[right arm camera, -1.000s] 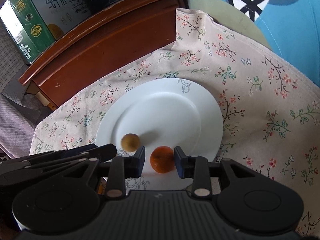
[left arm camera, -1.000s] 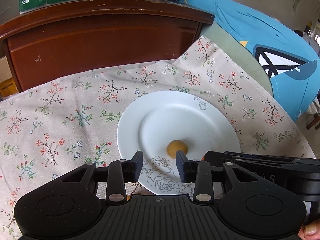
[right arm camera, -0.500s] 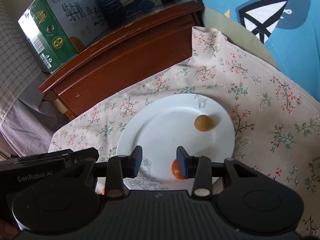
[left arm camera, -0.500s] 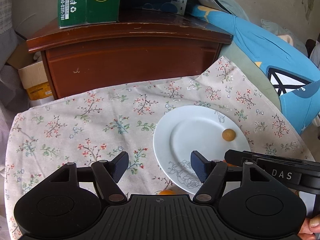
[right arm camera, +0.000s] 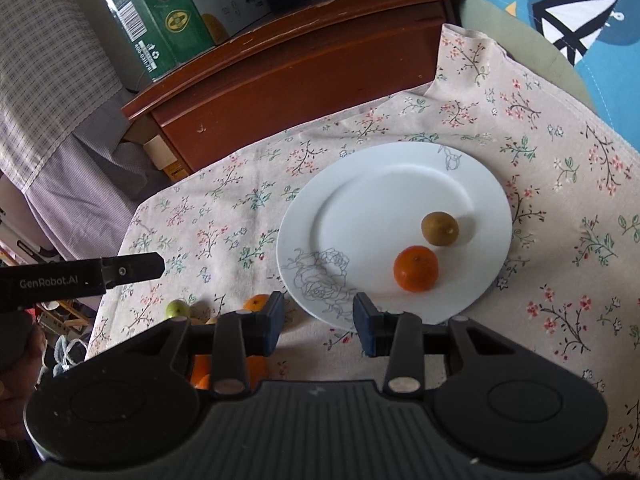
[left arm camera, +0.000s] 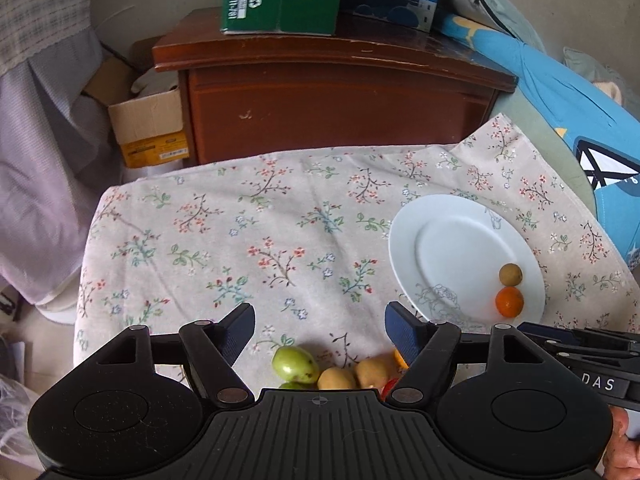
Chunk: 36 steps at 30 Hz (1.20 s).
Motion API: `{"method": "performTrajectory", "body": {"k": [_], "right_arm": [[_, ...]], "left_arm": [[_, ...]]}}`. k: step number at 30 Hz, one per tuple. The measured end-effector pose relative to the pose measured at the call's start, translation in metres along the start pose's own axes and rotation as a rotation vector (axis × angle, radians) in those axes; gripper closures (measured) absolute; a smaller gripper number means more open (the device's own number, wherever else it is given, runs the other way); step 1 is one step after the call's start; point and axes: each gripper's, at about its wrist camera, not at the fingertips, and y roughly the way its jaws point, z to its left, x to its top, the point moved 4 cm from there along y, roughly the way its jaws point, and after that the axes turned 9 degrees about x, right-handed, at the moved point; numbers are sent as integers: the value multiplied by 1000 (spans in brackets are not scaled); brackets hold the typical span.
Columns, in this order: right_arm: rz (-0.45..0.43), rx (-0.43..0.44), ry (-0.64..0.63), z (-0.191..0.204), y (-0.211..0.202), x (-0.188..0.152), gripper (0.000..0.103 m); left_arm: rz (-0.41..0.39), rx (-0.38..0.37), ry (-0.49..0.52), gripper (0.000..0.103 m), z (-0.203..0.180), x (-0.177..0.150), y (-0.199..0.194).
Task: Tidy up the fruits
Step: 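Return both tools to the fruit cluster and grasp a green jujube with the left gripper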
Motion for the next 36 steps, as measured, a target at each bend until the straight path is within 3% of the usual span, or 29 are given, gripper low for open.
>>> {"method": "performTrajectory", "body": {"k": [7,19,36], "right_arm": [[45,32,-87,20,-1,-21,64],[142,32,-125,30,2,-59,64],[173,9,-203,38,15,-69,66]], "left_arm": [[69,26,-40,30,20,-31,1],[106,45,34,31,19,-69,2],[111,19,124,34,9,-88,14]]}}
